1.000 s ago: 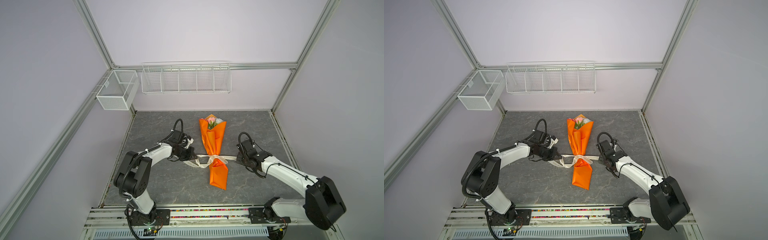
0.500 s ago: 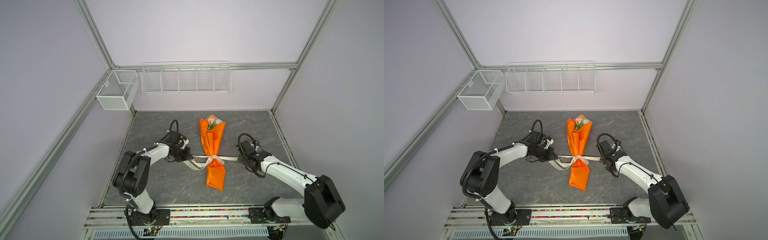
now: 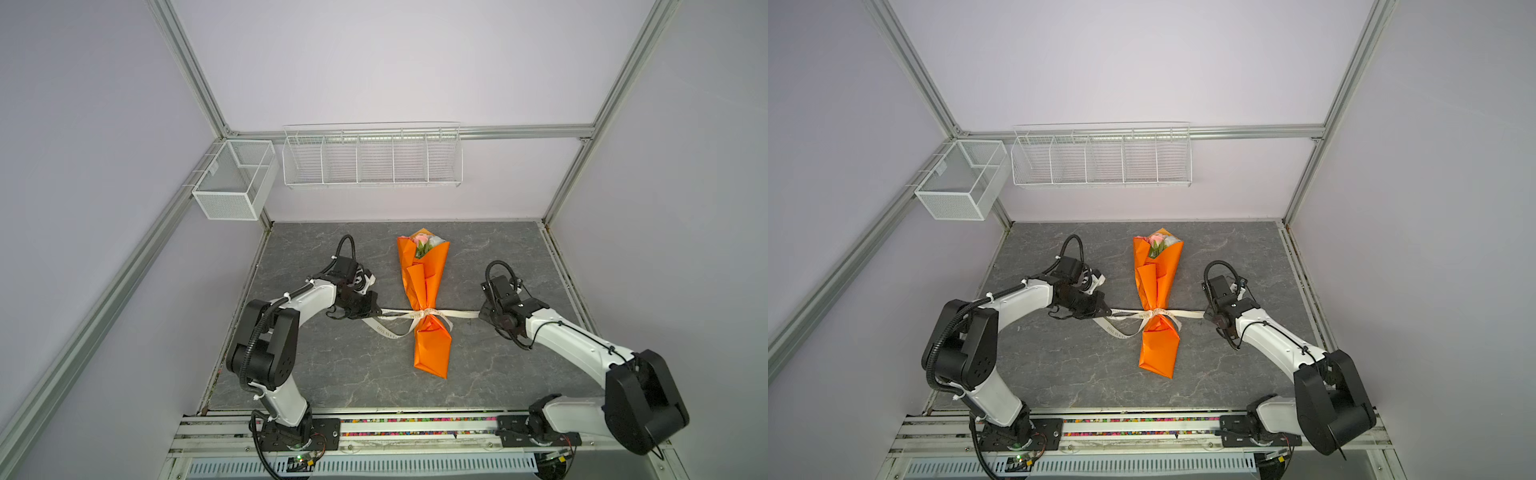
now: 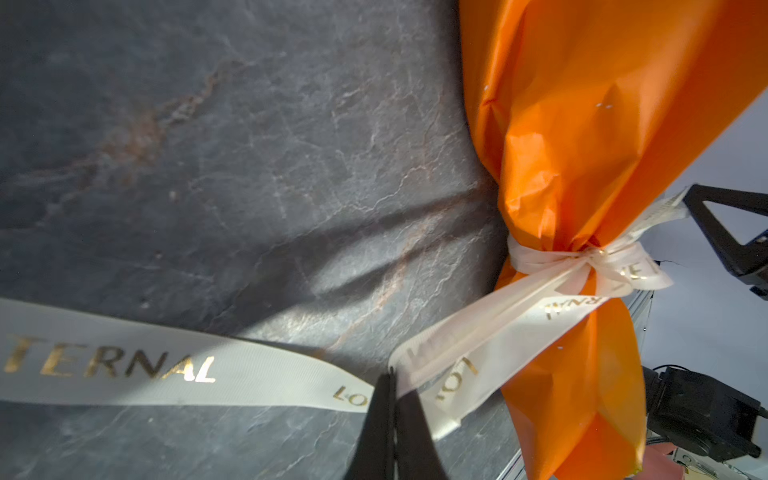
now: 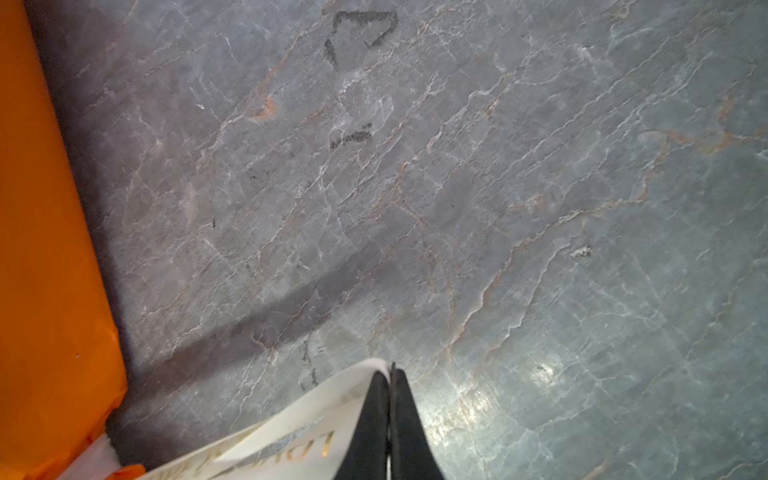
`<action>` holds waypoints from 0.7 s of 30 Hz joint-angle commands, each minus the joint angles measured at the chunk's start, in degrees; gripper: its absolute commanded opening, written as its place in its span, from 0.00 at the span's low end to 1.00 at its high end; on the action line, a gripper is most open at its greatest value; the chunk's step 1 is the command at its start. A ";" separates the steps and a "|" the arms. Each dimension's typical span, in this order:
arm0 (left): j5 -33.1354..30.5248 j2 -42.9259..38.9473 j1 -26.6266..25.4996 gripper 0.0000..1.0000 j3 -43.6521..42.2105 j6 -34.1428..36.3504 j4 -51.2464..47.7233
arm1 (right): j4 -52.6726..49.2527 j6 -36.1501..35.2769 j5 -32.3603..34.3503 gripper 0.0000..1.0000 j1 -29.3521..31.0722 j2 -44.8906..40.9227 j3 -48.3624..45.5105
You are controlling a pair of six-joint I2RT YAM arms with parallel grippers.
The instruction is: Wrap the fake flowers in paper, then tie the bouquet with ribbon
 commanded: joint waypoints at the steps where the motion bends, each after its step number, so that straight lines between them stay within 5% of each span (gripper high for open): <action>1: -7.12 -0.13 3.00 0.00 2.23 2.80 -5.53 | -4.79 -1.36 7.45 0.06 -2.49 1.38 -0.40; 7: -15.33 -3.74 5.63 0.00 -0.62 -4.71 -1.66 | -5.31 0.05 8.54 0.06 -2.79 0.43 -2.13; 17: -25.50 -2.75 3.05 0.00 7.20 12.53 -14.83 | -4.31 -1.97 8.49 0.06 -3.80 0.34 -1.64; 19: -30.60 -2.44 2.67 0.00 7.25 13.02 -16.12 | -5.41 -2.29 9.78 0.06 -4.23 0.33 -0.94; 21: -28.74 -2.26 4.72 0.00 7.21 12.12 -16.23 | -5.03 -3.14 9.31 0.06 -5.11 -0.35 -1.01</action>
